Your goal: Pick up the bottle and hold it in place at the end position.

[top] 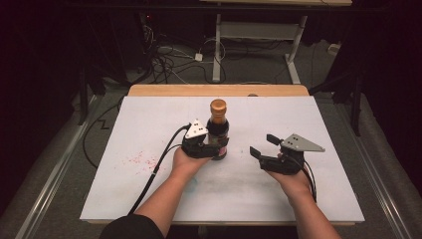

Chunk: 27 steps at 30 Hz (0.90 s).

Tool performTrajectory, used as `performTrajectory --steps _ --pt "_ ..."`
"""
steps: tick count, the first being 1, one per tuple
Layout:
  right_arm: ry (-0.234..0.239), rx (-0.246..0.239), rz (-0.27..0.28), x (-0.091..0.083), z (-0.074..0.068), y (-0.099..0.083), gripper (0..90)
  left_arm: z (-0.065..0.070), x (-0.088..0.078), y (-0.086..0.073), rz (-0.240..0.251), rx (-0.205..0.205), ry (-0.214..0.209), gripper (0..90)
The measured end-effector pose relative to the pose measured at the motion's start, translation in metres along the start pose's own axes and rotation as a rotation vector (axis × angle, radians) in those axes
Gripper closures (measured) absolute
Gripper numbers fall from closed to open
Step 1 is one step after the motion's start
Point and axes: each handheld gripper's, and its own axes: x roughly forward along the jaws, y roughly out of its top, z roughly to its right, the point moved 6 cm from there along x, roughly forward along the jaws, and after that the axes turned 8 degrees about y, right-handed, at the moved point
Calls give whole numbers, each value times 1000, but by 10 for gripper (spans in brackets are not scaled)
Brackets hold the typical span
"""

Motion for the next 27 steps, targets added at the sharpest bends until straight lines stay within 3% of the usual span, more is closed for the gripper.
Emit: performTrajectory --steps 1,2,3,4,6,7,8,9,10,11,12,22,27 --pt "17 -1 5 5 -1 7 286 4 4 4 58 -79 15 277" --pt "17 -1 5 5 -1 7 286 1 1 1 11 -11 1 277" --pt "26 -6 8 8 -2 14 338 0 0 0 0 9 1 280" --pt "29 -5 6 10 -3 17 373 5 4 4 62 -81 15 282" --pt "46 -9 3 13 -5 23 444 5 4 4 64 -73 14 284" --pt "52 -11 -2 15 -6 26 486 1 -1 0 7 8 4 284" --pt "52 -11 -2 15 -6 26 486 5 3 4 65 -76 16 284" --pt "63 -16 -3 16 -7 30 528 1 -1 0 10 6 4 284" --pt "66 -26 -7 18 -8 37 604 0 -1 -1 4 15 5 284" --pt "72 -31 -8 19 -8 40 643 5 3 3 62 -68 17 283" --pt "78 -39 -7 20 -9 43 683 5 4 3 69 -76 19 281" --pt "104 -76 -12 25 -16 61 900 5 5 5 71 -98 26 270" --pt "99 -97 -9 27 -19 69 900 5 5 4 75 -81 21 282"
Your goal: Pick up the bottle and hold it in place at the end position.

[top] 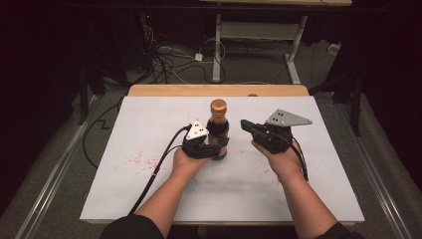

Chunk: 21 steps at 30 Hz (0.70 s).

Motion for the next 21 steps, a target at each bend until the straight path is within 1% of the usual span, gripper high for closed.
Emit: performTrajectory --steps 4,6,7,8,11,12,13,14,17,18,19,20,21 --pt "9 -15 2 1 -2 6 900 0 0 0 -3 0 -2 285" --pt "12 -22 -7 1 -3 8 900 0 -1 0 -2 3 -3 286" --pt "12 -22 -7 1 -3 8 900 -4 -4 -3 -47 71 -16 286" --pt "14 -24 -10 2 -4 9 900 0 -1 0 2 4 -7 287" --pt "18 -20 -9 2 -5 12 900 0 -1 -1 3 5 -6 288" --pt "20 -22 -10 2 -5 14 900 -4 -5 -4 -51 83 -16 288" --pt "19 -28 -13 2 -5 15 900 -5 -5 -4 -52 84 -17 288" --pt "19 -31 -11 2 -6 17 900 0 -1 0 2 3 -7 288" --pt "19 -26 -9 2 -5 21 900 0 -2 0 3 1 -11 289" --pt "22 -24 -12 2 -5 21 900 -5 -6 -4 -49 79 -30 289" --pt "25 -21 -17 3 -5 22 900 -5 -6 -4 -49 79 -30 289" --pt "23 -25 -24 4 -5 22 900 -1 -3 -1 -1 3 -24 290" --pt "23 -29 -30 5 -5 23 900 -1 -2 0 -1 1 -29 290"
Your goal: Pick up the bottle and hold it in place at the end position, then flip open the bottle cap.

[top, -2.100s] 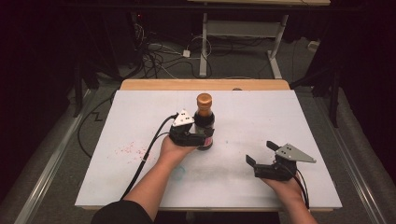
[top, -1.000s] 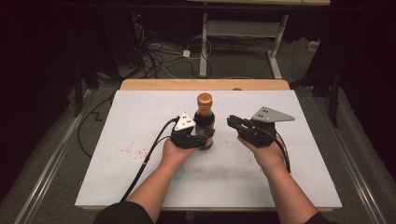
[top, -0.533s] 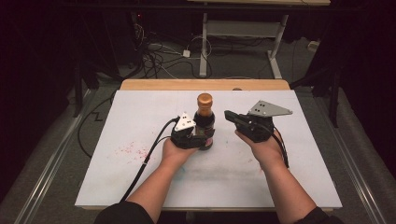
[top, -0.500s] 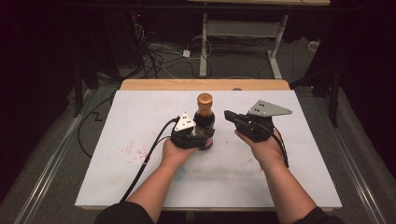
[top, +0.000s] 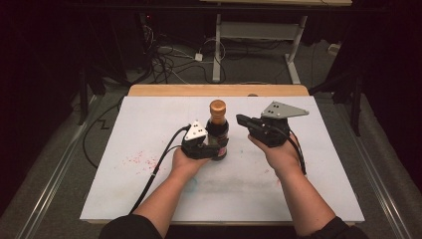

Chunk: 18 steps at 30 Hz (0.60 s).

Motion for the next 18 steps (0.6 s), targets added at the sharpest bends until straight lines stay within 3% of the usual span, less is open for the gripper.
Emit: performTrajectory --steps 18 --pt "25 -24 -29 3 -6 18 900 0 0 -1 4 -1 -16 288"
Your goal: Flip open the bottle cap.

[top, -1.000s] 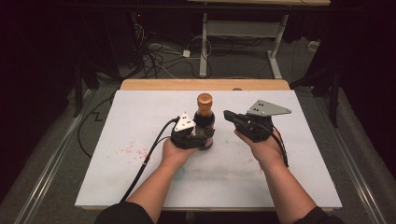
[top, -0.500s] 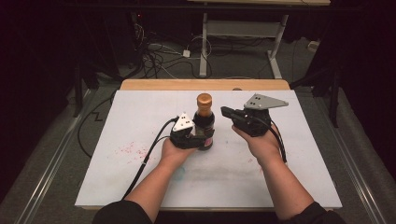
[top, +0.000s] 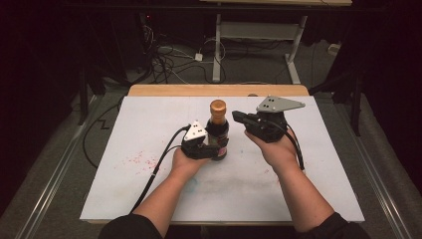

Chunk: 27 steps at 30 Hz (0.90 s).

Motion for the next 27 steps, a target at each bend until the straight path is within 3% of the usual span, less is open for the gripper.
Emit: performTrajectory --steps 1,2,3,4,5,6,7,8,11,12,13,14,16,24,27 --pt "2 -5 -4 0 0 4 900 0 0 0 1 0 0 288" --pt "4 -7 -5 0 0 5 900 -4 -4 -3 -50 79 -10 288" --pt "8 -6 -8 1 0 7 900 -4 -4 -3 -50 79 -10 288" --pt "10 -6 -11 2 0 8 900 0 0 -1 6 2 3 288" --pt "10 -6 -11 2 0 8 900 0 0 -1 6 2 3 289" --pt "21 -5 -18 4 -1 10 900 0 0 -1 6 2 3 289" --pt "21 -5 -18 4 -1 10 900 -4 -5 -4 -49 86 -8 289" --pt "26 -15 -33 6 -2 11 900 -4 -5 -4 -50 90 -9 289" --pt "28 -19 -40 9 -2 12 900 -4 -5 -5 -43 89 -11 289" --pt "33 -16 -49 11 -2 13 900 0 -2 -2 12 9 1 289" --pt "27 -24 -56 12 -2 13 900 -3 -5 -4 -35 80 -10 289" --pt "27 -24 -56 12 -2 13 900 -4 -6 -5 -42 90 -9 289" --pt "28 -32 -57 13 -3 16 900 -2 -5 -4 -30 69 -9 289" --pt "31 -29 -71 12 -3 17 900 -3 -5 -5 -50 99 2 291" --pt "28 -34 -73 12 -5 17 900 -2 -3 -4 -37 82 5 291"
